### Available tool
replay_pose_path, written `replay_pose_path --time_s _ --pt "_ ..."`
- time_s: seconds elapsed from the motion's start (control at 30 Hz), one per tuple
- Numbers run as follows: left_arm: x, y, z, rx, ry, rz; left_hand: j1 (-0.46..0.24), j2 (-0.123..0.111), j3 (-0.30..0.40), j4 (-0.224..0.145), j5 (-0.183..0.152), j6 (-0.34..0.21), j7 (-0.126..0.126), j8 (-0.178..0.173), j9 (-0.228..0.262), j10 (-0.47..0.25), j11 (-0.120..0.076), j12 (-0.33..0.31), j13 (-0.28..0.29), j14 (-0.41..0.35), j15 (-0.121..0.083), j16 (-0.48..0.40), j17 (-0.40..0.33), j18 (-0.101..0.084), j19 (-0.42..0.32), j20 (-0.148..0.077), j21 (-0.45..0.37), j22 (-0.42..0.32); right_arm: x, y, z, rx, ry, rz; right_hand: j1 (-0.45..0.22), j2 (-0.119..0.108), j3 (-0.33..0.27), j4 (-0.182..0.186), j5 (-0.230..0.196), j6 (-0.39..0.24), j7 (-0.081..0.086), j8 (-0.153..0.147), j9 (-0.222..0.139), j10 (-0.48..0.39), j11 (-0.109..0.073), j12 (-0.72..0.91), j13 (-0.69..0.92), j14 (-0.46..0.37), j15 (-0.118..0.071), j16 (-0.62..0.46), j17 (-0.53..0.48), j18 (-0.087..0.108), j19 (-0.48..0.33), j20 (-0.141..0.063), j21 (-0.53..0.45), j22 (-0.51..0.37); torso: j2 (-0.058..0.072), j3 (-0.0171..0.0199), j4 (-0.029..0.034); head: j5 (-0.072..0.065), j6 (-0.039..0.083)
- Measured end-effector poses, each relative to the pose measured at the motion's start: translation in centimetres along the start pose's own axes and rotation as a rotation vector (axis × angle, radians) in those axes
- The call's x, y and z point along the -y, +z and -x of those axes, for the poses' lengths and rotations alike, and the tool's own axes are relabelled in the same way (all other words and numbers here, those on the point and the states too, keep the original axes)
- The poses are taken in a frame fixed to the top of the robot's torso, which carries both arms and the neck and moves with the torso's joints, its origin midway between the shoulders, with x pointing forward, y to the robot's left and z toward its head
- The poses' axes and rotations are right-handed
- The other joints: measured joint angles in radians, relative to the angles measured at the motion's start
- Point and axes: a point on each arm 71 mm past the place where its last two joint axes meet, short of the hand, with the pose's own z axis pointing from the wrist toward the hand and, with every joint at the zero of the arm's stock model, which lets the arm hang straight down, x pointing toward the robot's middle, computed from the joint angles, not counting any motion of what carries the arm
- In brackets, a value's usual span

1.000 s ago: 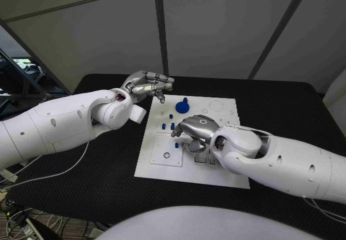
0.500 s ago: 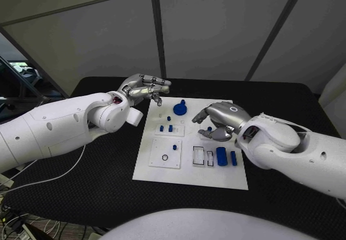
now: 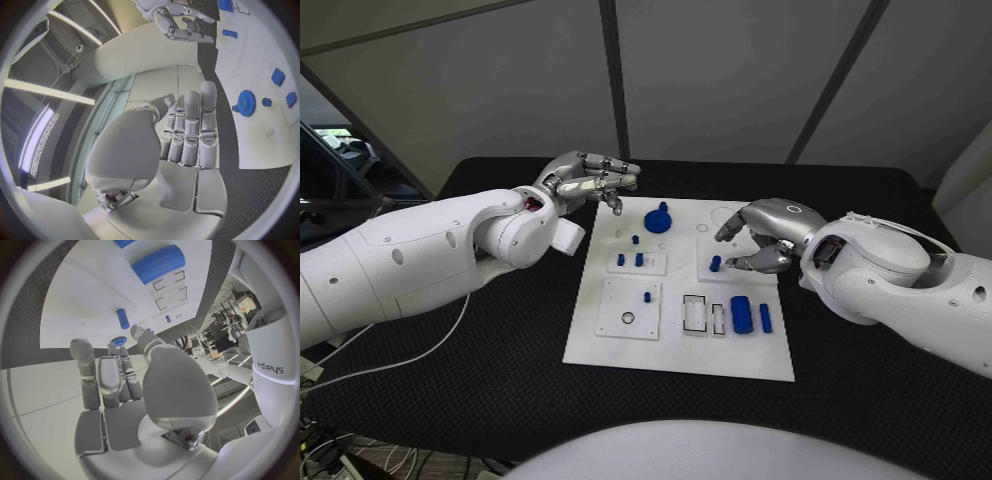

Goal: Assemble the parts on the task board

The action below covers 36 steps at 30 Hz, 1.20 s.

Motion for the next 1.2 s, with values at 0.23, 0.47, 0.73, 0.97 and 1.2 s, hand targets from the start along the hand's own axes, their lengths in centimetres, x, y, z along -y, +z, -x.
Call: replay_pose_path --time_s 0.23,0.47,0.73,0.97,1.2 --pt "0.0 0.0 0.0 0.001 0.000 -0.001 0.000 0.000 0.000 0.000 0.000 0.000 0.000 0.000 0.000 0.000 0.000 0.000 0.000 0.000 0.000 0.000 0.000 0.000 0.000 0.000 0.000 0.000 -0.4 1.0 -0.8 -0.048 -0.003 0.000 0.022 0.015 -0.011 0.000 -0.004 0.000 0.000 0.000 0.000 0.001 -0.001 0.019 0.001 0.000 0.000 -0.009 -0.010 0.006 0.000 0.000 -0.004 -0.006 0.000 -0.0006 0.0001 0.002 0.001" --pt "0.0 0.0 0.0 0.001 0.000 -0.002 0.000 0.000 0.000 0.000 0.000 0.000 0.000 0.000 0.000 0.000 0.000 0.000 0.000 0.000 0.000 0.000 0.000 0.000 0.000 0.000 0.000 0.000 -0.7 1.6 -1.7 -0.084 -0.004 -0.003 0.042 0.035 -0.005 0.003 -0.003 0.012 0.009 0.000 0.002 0.066 -0.015 0.050 0.002 0.000 0.000 0.008 0.010 0.006 0.021 -0.009 0.011 0.024 0.001 -0.0006 0.0007 0.004 -0.001" --pt "0.0 0.0 0.0 0.001 0.000 -0.003 0.000 0.000 0.000 0.000 0.000 0.000 0.000 0.000 0.000 0.000 0.000 0.000 0.000 0.000 0.000 0.000 0.000 0.000 0.000 0.000 0.000 0.000 -0.8 2.1 -2.4 -0.109 -0.013 -0.010 0.042 0.047 0.033 0.012 -0.003 0.063 0.011 0.005 0.007 0.136 -0.029 0.054 0.002 -0.004 -0.011 0.028 0.031 0.006 0.041 -0.022 0.038 0.062 0.001 -0.0006 0.0006 0.003 -0.004" --pt "0.0 0.0 0.0 0.001 0.000 -0.003 0.000 0.000 0.000 0.000 0.000 0.000 0.000 0.000 0.000 0.000 0.000 0.000 0.000 0.000 0.000 0.000 0.000 0.000 0.000 0.000 0.000 0.000 -0.8 2.3 -2.7 -0.121 -0.020 -0.018 0.046 0.051 0.052 0.015 -0.003 0.095 0.012 0.011 0.009 0.160 -0.030 0.054 0.002 -0.004 -0.011 0.032 0.036 0.006 0.045 -0.020 0.043 0.073 0.001 -0.0001 0.0000 0.003 -0.006" --pt "0.0 0.0 0.0 0.001 0.000 -0.003 0.000 0.000 0.000 0.000 0.000 0.000 0.000 0.000 0.000 0.000 0.000 0.000 0.000 0.000 0.000 0.000 0.000 0.000 0.000 0.000 0.000 0.000 -0.9 2.4 -2.8 -0.117 -0.028 -0.020 0.061 0.076 0.084 0.010 -0.022 0.149 0.005 0.031 0.014 0.205 -0.039 0.054 0.005 0.000 -0.022 0.043 0.045 0.006 0.053 -0.027 0.055 0.087 0.000 -0.0001 -0.0002 0.004 -0.008"
